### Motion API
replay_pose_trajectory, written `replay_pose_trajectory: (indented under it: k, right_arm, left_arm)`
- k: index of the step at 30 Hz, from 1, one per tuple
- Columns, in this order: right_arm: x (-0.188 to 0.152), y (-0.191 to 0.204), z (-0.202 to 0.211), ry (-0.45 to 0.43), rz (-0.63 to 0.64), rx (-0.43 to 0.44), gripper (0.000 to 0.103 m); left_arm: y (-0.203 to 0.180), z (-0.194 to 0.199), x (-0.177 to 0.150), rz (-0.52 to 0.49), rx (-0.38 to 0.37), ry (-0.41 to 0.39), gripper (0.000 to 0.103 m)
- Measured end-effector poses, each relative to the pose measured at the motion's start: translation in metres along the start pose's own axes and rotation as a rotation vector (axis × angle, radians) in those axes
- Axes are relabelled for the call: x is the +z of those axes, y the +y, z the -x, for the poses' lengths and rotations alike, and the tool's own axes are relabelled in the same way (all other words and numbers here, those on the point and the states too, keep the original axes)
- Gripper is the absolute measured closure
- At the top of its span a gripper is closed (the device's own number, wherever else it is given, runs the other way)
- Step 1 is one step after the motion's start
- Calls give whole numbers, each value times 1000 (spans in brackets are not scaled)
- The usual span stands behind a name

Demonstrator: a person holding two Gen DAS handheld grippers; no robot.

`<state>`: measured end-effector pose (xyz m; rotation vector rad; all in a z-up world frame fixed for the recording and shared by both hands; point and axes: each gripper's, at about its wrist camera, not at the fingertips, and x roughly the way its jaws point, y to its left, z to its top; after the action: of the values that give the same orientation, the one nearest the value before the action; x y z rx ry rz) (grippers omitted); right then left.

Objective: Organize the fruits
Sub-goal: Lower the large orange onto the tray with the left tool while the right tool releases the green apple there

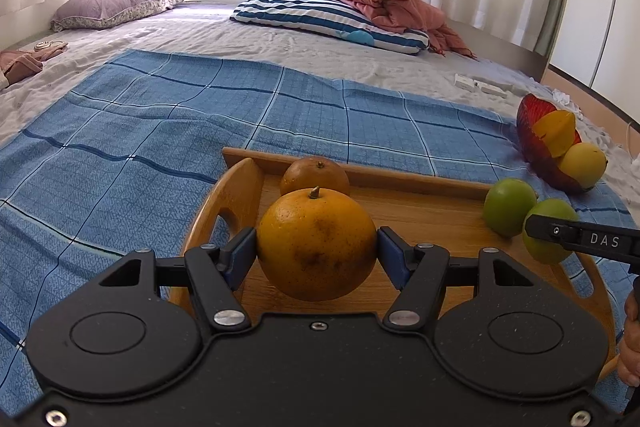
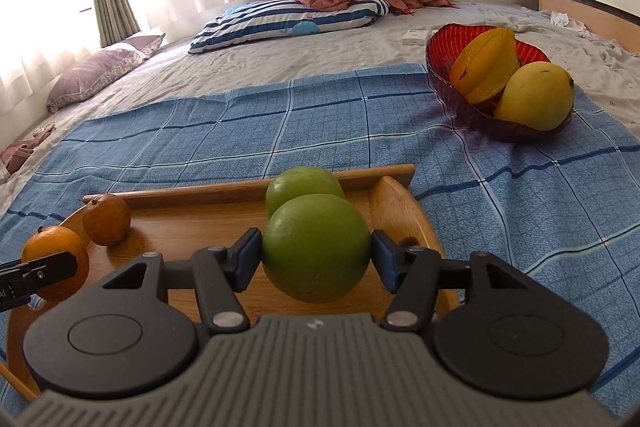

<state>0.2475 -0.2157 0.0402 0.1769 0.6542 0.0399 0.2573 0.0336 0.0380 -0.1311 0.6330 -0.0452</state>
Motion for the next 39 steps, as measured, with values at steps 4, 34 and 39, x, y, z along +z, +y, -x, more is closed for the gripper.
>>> replay_pose_trajectory:
  k: [4, 34, 39]
  right_arm:
    - [0, 3, -2, 3, 10, 8, 41]
    - [-7, 5, -12, 36, 19, 31, 40]
    - [-6, 5, -12, 37, 18, 27, 40]
  left_arm:
    - [0, -5, 0, 2, 1, 4, 40]
    - [-4, -17, -6, -24, 12, 7, 39]
    - [-5, -16, -6, -26, 11, 10, 39]
